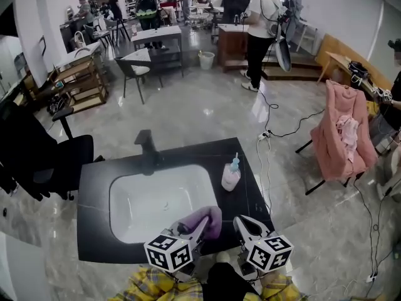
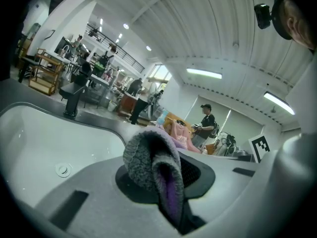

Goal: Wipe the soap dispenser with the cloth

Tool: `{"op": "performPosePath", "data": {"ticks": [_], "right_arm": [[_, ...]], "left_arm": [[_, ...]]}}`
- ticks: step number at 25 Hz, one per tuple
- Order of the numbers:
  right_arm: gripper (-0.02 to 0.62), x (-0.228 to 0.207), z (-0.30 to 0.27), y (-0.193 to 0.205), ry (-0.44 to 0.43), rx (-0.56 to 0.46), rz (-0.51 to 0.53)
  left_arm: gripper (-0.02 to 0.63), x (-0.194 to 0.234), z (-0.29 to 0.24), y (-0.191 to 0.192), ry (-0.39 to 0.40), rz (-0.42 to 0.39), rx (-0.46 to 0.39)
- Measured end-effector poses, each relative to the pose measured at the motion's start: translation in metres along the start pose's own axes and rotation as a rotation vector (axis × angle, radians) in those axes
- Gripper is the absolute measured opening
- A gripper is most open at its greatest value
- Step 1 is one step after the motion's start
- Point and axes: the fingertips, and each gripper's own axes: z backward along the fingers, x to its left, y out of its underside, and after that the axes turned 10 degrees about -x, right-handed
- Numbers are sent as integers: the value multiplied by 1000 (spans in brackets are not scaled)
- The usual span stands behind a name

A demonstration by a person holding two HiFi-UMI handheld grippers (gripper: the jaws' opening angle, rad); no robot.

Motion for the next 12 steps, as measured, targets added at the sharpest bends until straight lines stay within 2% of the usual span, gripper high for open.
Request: {"op": "performPosePath", "data": {"ticks": [12], "right_arm": [[5,-41,-11,-34,-29,6,11]], "left_arm": [[58,-8,-48,-9,-42,-4,-13]]}}
